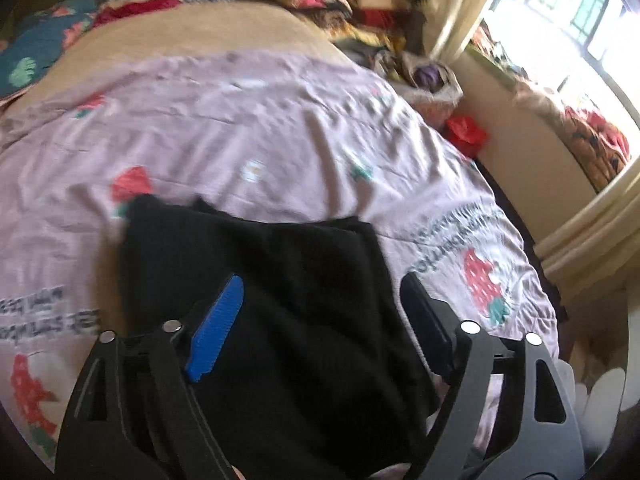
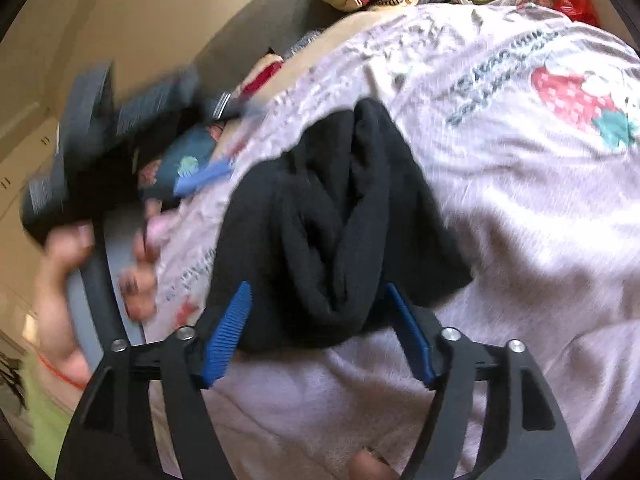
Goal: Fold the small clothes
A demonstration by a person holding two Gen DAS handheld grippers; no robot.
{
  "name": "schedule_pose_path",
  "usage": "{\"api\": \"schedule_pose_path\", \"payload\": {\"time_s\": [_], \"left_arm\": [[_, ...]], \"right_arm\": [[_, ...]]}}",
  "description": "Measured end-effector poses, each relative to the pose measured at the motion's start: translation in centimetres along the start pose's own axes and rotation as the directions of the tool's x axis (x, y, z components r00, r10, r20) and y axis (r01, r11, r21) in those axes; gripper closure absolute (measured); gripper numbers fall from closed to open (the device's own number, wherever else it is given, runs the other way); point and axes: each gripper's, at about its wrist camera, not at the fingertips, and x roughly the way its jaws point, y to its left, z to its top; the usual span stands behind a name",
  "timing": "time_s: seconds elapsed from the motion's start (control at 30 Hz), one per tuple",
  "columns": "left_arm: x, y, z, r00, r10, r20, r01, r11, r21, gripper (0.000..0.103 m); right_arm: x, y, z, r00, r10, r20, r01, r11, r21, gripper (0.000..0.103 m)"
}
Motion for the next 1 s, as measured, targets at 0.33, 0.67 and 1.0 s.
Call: {"api": "schedule_pose_path", "payload": {"time_s": [0.33,0.67,1.0], "left_arm": [[-1.7,5.5,-6.1,0.983,0.174,0.050,-0.175,0.985,0.006,0.025],[-1.2,4.8,-7.5,0.986,0.158,0.055,-0.160,0.986,0.045,0.025],[-1.2,4.8,-7.6,0.992,0.118,0.042,-0.119,0.993,0.021,0.023]], "right_arm": [[4.7,0.4,8.9,0.983,-0.172,-0.065,0.168,0.984,-0.063,0.036],[9.8,4.6,9.2,0.953,-0.294,-0.070,0.253,0.904,-0.344,0.092],[8.2,1.1,11.5,0.976,-0.211,-0.050,0.184,0.928,-0.323,0.093]]}}
